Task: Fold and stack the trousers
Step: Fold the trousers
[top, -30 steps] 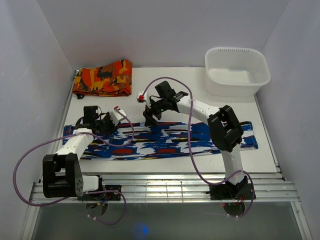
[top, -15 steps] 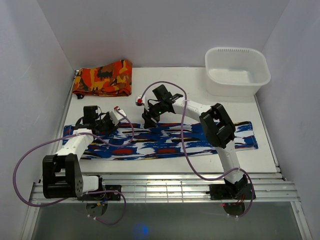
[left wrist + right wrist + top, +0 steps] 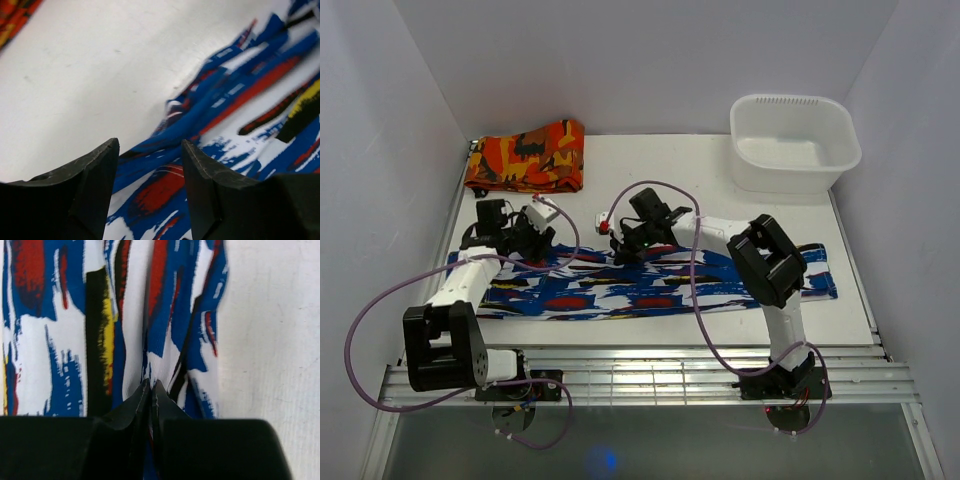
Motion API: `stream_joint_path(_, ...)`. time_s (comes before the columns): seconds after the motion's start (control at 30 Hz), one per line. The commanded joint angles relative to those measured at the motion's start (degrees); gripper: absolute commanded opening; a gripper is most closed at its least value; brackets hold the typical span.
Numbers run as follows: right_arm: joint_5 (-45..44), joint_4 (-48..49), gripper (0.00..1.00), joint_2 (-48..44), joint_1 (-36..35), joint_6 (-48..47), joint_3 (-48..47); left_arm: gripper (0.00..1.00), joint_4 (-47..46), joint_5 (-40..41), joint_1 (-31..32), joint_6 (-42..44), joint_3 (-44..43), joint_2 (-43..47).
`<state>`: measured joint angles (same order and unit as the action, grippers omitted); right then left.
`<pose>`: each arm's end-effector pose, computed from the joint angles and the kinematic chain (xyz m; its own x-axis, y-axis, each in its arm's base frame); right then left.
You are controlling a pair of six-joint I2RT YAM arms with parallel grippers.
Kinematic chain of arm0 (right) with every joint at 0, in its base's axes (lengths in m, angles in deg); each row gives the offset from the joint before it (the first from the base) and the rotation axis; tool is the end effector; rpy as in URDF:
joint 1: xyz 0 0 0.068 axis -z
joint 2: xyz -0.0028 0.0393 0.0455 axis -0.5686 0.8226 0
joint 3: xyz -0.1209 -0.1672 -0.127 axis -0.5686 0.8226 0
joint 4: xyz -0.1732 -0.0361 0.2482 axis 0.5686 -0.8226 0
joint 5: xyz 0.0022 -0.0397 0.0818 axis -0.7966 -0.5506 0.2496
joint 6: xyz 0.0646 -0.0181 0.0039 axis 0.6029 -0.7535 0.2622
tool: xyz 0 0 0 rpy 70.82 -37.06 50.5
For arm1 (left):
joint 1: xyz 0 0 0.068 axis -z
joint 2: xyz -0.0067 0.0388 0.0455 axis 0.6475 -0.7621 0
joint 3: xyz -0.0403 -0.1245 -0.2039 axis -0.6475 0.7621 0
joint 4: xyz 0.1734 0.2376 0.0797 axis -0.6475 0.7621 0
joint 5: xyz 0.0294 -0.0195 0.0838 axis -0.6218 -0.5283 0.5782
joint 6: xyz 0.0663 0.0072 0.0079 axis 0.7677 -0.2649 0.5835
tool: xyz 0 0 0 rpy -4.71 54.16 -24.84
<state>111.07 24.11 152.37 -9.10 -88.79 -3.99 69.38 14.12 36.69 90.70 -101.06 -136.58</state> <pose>0.3243 0.3548 0.1024 0.0394 -0.6007 -0.7985 -0.9987 -0.0496 -0.0120 0.3179 -0.0066 0.1443 -0.3831 0.5627 -0.7326 0.7158 0.6821 0.1496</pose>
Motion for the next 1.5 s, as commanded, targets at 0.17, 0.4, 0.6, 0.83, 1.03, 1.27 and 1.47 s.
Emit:
stream_joint_path(0.17, -14.8, 16.9, 0.08, -9.8, -8.4, -3.4, 14.4, 0.69, 8.4, -1.4, -2.4, -16.5, -10.1, 2.2)
stream_joint_path(0.4, -32.7, 31.4, 0.08, -10.9, -15.3, -11.4, 24.8, 0.68, 15.2, -1.3, -0.6, -17.2, -12.9, -0.6)
stream_joint_path(0.6, -40.2, 37.6, 0.08, -7.5, -19.2, -15.7, 29.2, 0.68, 18.4, 2.6, 4.7, -19.9, -16.8, -6.0)
stream_joint_path(0.83, -46.1, 42.0, 0.08, -5.4, -21.3, -18.5, 33.2, 0.69, 18.7, 9.6, 10.8, -23.2, -19.9, -11.4)
stream_joint_path(1.03, -52.1, 50.4, 0.08, -3.4, -24.5, -23.1, 38.2, 0.69, 19.0, 18.6, 18.0, -23.8, -21.9, -16.4)
stream_joint_path(1.27, -58.8, 56.5, 0.08, 1.6, -27.3, -26.7, 39.3, 0.7, 21.0, 23.6, 22.9, -24.1, -24.0, -21.5)
stream_joint_path(1.47, -59.3, 54.3, 0.08, 2.0, -27.4, -25.0, 38.5, 0.55, 21.3, 29.2, 23.3, -23.8, -22.6, -22.8)
